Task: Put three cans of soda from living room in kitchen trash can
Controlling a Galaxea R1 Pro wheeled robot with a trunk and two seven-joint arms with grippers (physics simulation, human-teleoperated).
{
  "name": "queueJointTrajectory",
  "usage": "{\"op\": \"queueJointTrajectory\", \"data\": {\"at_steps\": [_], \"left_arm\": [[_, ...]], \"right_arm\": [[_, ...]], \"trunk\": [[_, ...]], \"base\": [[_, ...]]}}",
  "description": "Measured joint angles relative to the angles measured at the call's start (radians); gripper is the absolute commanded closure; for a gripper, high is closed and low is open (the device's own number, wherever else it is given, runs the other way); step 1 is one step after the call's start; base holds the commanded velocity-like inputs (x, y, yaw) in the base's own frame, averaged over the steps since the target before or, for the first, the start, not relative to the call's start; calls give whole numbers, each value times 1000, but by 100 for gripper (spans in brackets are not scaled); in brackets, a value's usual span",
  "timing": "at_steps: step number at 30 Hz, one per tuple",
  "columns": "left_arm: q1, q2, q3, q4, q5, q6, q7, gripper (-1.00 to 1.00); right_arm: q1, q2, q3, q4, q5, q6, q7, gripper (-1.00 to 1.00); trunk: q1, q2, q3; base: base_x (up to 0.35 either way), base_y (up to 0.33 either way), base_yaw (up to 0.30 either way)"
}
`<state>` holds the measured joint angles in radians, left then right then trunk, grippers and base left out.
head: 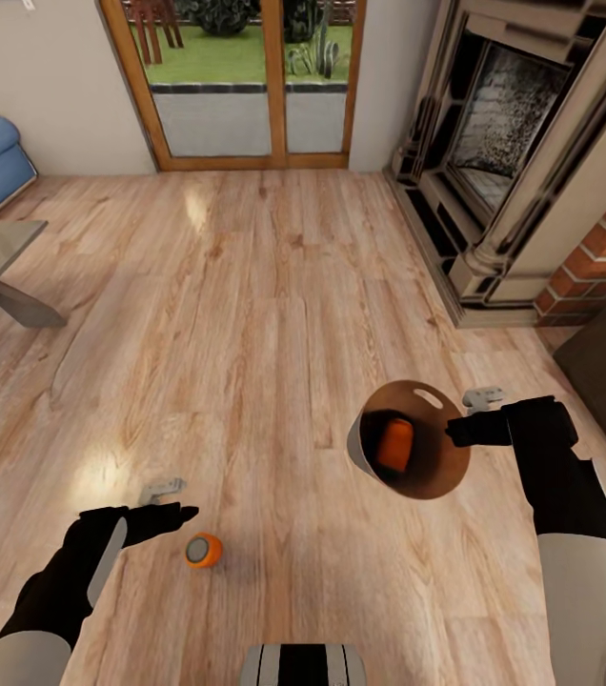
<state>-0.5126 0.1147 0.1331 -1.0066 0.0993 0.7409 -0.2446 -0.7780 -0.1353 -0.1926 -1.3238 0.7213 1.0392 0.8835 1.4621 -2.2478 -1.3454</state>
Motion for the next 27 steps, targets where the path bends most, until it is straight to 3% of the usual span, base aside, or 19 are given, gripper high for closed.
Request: {"op": "queueJointTrajectory", "data": {"at_steps": [8,13,15,27], "left_arm": [[0,-7,-16,-1,2,-6,11,-100],[0,-22,-58,0,1,-9,12,-100],[0,-25,-69,0,-1,-9,14,-100],[0,-27,-76,0,-1,-8,15,-100]], "right_arm": [[0,2,2,-1,1,-1,0,100],[1,2,11,-1,2,-1,0,100],[1,1,34,-1,2,0,0,100],[1,2,57,-1,-2,1,0,100]], "trunk": [[19,-35,-16],[19,-35,-16],[27,-49,-22],[73,-133,-60]], "base": [[0,0,0],[0,0,0],[0,0,0],[0,0,0]]}}
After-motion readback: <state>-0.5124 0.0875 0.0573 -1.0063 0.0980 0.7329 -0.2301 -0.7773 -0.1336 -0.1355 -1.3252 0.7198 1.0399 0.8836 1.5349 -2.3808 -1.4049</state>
